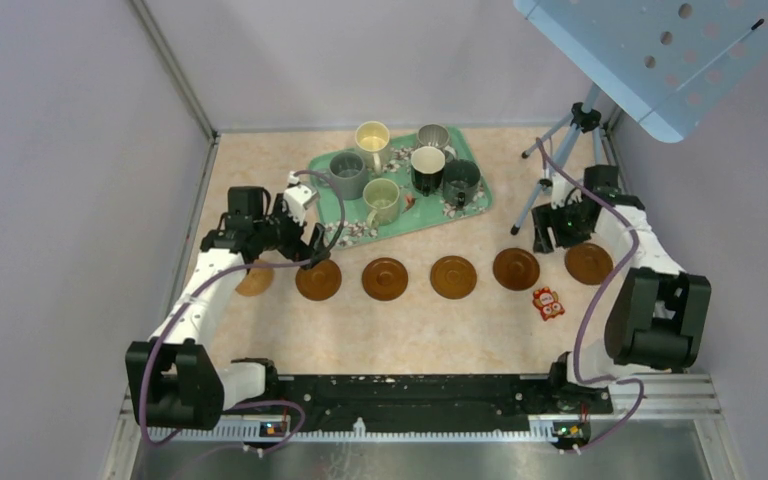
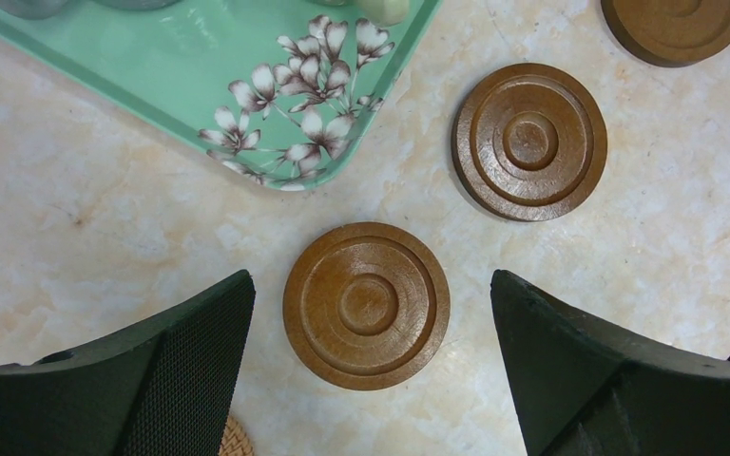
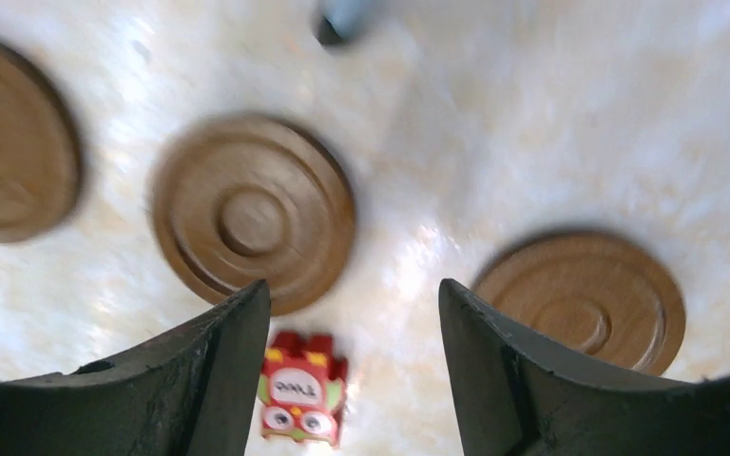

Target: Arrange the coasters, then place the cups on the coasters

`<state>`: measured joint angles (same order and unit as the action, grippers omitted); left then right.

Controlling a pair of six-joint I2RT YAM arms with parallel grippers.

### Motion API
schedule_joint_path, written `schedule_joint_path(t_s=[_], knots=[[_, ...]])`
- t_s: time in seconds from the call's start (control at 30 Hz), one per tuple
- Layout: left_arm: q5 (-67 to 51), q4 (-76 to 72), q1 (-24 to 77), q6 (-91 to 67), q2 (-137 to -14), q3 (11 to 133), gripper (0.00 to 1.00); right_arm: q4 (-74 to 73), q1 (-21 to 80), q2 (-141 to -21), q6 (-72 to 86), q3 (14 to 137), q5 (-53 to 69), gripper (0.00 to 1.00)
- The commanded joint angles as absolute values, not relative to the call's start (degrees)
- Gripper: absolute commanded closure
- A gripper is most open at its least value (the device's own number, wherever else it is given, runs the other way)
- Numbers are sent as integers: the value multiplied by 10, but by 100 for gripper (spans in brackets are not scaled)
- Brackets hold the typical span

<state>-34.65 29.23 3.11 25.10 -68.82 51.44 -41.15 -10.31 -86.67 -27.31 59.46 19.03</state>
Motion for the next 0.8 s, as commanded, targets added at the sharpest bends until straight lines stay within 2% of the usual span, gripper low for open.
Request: schedule_joint_path(t_s=[0.0,0.2,0.3,0.77], knots=[[-345,230,33,216,-670,499,1,-328,-14,-806,-157,646,198,35],[-331,216,33,202,-662,491,1,-224,132,-852,-38,669,82,33],[-322,211,33,203,-654,484,1,-203,171,-895,-5,700,31,32],[-311,205,33,199,-635,477,1,-197,221,-1086,68,837,-77,36]])
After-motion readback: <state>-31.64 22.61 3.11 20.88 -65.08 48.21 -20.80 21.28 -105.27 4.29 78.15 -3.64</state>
